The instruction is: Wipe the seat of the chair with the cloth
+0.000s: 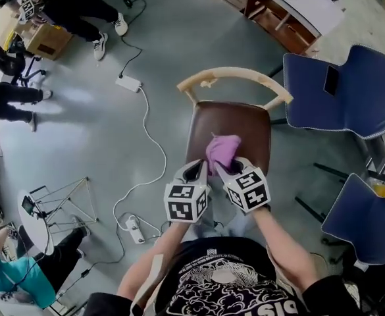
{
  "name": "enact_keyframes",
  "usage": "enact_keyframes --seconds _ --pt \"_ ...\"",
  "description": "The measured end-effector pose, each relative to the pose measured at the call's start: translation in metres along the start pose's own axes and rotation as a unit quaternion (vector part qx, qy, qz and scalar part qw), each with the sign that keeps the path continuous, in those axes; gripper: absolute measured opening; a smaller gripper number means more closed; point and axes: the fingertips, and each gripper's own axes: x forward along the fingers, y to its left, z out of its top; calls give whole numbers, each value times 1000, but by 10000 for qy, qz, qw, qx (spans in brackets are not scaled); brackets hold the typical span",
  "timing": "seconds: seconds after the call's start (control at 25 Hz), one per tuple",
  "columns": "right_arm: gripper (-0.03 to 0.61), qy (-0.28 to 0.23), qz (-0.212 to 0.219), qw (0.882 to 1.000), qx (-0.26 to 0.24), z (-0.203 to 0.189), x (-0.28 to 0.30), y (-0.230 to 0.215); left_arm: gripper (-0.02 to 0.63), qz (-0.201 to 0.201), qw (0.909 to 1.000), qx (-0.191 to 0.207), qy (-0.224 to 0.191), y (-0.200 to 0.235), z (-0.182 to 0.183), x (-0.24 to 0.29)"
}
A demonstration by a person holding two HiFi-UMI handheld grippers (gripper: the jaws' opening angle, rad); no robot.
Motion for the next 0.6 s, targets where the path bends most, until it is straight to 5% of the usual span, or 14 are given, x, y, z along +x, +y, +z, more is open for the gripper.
enact_keyframes --seconds 0.6 --pt "63 109 -448 9985 311 14 171 -52 -8 -477 9971 4 595 114 -3 89"
